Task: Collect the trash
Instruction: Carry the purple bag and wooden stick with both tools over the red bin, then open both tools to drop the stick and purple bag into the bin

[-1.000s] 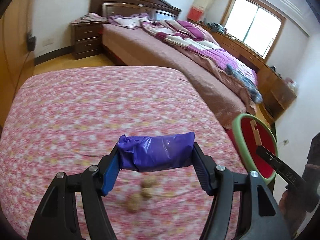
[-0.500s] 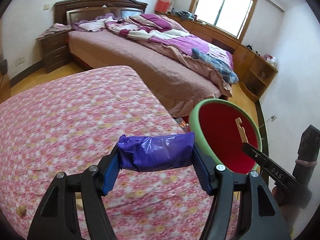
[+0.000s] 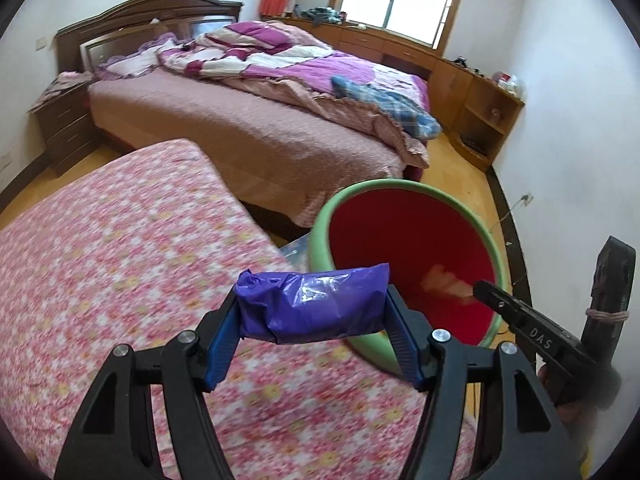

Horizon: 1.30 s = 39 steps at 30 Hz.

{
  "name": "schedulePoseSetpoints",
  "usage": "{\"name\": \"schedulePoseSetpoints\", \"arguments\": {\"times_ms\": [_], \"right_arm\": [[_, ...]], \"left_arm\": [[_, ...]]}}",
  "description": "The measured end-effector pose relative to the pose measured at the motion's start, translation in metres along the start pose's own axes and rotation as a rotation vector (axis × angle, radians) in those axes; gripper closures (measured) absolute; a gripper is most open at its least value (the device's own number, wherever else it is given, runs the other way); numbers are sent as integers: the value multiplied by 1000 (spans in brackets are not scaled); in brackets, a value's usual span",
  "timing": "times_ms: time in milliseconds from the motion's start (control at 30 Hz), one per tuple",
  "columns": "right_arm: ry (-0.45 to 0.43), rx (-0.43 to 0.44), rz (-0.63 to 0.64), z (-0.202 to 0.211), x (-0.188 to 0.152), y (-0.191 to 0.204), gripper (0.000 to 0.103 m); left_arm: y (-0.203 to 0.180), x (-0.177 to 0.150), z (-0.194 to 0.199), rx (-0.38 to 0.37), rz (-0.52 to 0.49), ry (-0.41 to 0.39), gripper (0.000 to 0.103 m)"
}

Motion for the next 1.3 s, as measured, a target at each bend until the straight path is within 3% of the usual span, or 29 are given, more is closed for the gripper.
{"name": "schedulePoseSetpoints", "arguments": {"times_ms": [267,433,667,933,1200,1300], "right_arm": [[-62,-6,1,19,0,-9,82],[-95,-19,-3,32,2,-17,78],[-92,-11,-26,32,2,-24,70],[-79,-8,-34,32,1,-23,60],[-63,19,-11,39,-6,-7,54],[-61,30,6,44,-10,3,46]], "left_arm": [[-30,6,-27,-49,-68,17,36],[-40,6,-47,-85,-56,55,36],[-43,1,-64,-56,-39,108,32],[-41,2,-52,-55,-45,66,28],[-17,-7,-24,-45,25,56,28],[-6,-14,-9,-14,44,47,28]]}}
Point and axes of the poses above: each gripper's, at about its wrist camera, not at the fingertips, and z roughly against the way its jaws point, y to its left, x to its top, the point moved 2 cm from there along -z, roughly the way its jaws point, and after that the axes turned 2 degrees about z, right-handed, at the moved point
